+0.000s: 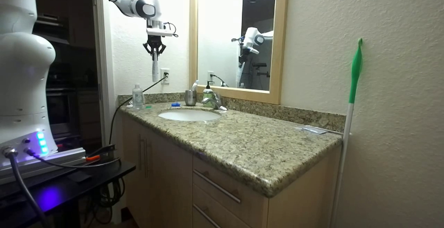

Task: Pick up the object on the right side of the counter and put it on the left

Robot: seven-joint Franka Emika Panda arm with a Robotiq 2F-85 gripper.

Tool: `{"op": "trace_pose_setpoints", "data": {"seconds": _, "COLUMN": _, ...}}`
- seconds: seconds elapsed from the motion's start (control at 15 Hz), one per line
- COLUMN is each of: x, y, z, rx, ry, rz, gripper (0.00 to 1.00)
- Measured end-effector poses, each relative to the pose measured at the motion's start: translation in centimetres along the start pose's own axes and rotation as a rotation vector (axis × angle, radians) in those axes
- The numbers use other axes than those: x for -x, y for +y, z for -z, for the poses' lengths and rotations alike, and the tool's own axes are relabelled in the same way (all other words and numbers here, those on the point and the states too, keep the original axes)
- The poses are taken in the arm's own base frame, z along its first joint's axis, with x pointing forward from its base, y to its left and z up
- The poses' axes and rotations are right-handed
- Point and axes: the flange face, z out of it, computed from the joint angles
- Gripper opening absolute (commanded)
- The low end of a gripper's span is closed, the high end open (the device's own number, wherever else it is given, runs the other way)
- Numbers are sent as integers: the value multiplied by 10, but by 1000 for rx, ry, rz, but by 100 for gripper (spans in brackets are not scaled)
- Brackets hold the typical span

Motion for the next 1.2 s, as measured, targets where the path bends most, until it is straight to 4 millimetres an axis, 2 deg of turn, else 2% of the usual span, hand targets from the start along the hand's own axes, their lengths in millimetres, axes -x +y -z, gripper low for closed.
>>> {"op": "trace_pose_setpoints", "data": {"seconds": 0.13, "x": -5, "y": 15, "z": -14, "rx": -11, "ry": 5, "rz": -118, "gripper": 5}}
{"op": "trace_pose_setpoints", "data": {"seconds": 0.2, "x": -8, "y": 18, "z": -21, "rx": -6, "ry": -3, "rz": -172, "gripper": 18}}
{"op": "trace_pose_setpoints", "data": {"seconds": 0.4, "x": -22, "y": 10, "z": -39, "rx": 1, "ry": -32, "rz": -243, "gripper": 18}}
{"op": "trace_pose_setpoints", "data": {"seconds": 0.47, "x": -25, "y": 8, "z": -40, "rx": 0, "ry": -33, "rz": -247, "gripper": 5}}
{"op": "trace_pose_setpoints", "data": {"seconds": 0.73, "x": -25, "y": 7, "z": -47, "rx": 7, "ry": -67, "rz": -247, "gripper": 5}}
{"op": "trace_pose_setpoints", "data": {"seconds": 0.93, "x": -28, "y": 3, "z": -75, "rx": 23, "ry": -159, "rz": -235, "gripper": 5}}
{"op": "trace_pose_setpoints", "data": {"seconds": 1.13, "x": -40, "y": -7, "z": -107, "rx": -2, "ry": -203, "rz": -212, "gripper": 5}}
{"op": "trace_pose_setpoints", "data": {"seconds": 1.2, "x": -43, "y": -10, "z": -115, "rx": -9, "ry": -211, "rz": -210, "gripper": 18}}
